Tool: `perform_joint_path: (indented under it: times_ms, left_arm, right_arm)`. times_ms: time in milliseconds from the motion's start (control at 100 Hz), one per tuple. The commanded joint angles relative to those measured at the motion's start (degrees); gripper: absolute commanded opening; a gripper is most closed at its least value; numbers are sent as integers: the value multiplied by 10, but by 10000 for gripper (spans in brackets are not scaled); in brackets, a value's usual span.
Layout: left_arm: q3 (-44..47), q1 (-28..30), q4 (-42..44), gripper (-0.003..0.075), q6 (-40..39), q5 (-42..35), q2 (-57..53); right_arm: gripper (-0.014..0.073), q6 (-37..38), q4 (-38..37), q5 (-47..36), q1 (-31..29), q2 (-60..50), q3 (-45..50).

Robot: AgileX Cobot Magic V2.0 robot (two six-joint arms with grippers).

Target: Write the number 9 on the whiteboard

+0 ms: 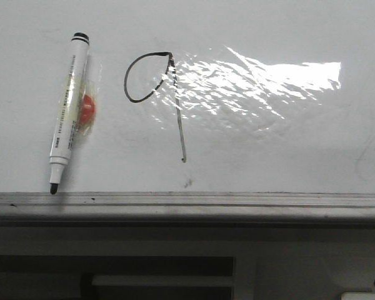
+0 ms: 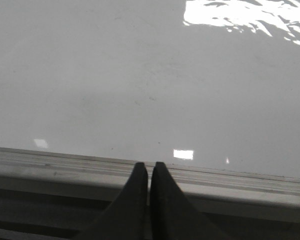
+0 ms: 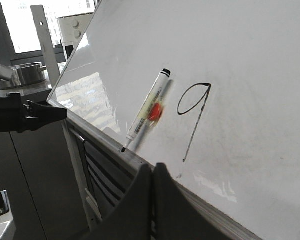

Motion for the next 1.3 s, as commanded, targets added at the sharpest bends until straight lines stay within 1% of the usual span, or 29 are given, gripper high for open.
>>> perform_joint_path:
  times_ms: [0, 490, 610, 670, 700, 750, 820, 940, 1010, 1080, 1150, 1200, 1280, 1290]
  left_arm:
    - [11, 1, -7, -20, -4, -21, -16]
    - [11, 1, -7, -20, -4, -21, -16]
    - [11, 1, -7, -20, -4, -21, -16]
    - [11, 1, -7, -20, -4, -21, -16]
    - [11, 1, -7, -20, -4, -21, -16]
    - [11, 1, -7, -20, -4, -21, -16]
    - [11, 1, -7, -20, -4, -21, -16]
    - [11, 1, -7, -20, -4, -21, -16]
    - [11, 1, -7, -20, -4, -21, -16]
    - [11, 1, -7, -20, -4, -21, -16]
    - [11, 1, -7, -20, -4, -21, -16]
    - [11, 1, -7, -20, -4, -21, -16]
    - [11, 1, -7, -20, -4, -21, -16]
    - [11, 1, -7, -20, -4, -21, -16]
  right_arm:
    - [-61, -5, -9, -46, 1, 4, -15]
    - [-61, -5, -9, -46, 1, 4, -13]
    - [-61, -5, -9, -59, -1, 4, 4]
    - [-61, -5, -9, -97, -8, 4, 20]
    - [-61, -5, -9, -91, -16, 4, 18]
    - [-61, -5, -10, -101, -38, 4, 18]
    - [-61, -5, -22, -106, -88, 4, 18]
    - [-61, 0, -41, -98, -201, -6, 18]
    - [-61, 0, -61, -72, -262, -28, 18]
    - [-61, 12, -91, -18, -314, -57, 18]
    - [-61, 46, -110, 60, -355, -88, 18]
    - [-61, 60, -120, 125, -377, -108, 18]
    - [-61, 78, -141, 209, -409, -139, 18]
    - [-61, 78, -143, 209, -411, -141, 18]
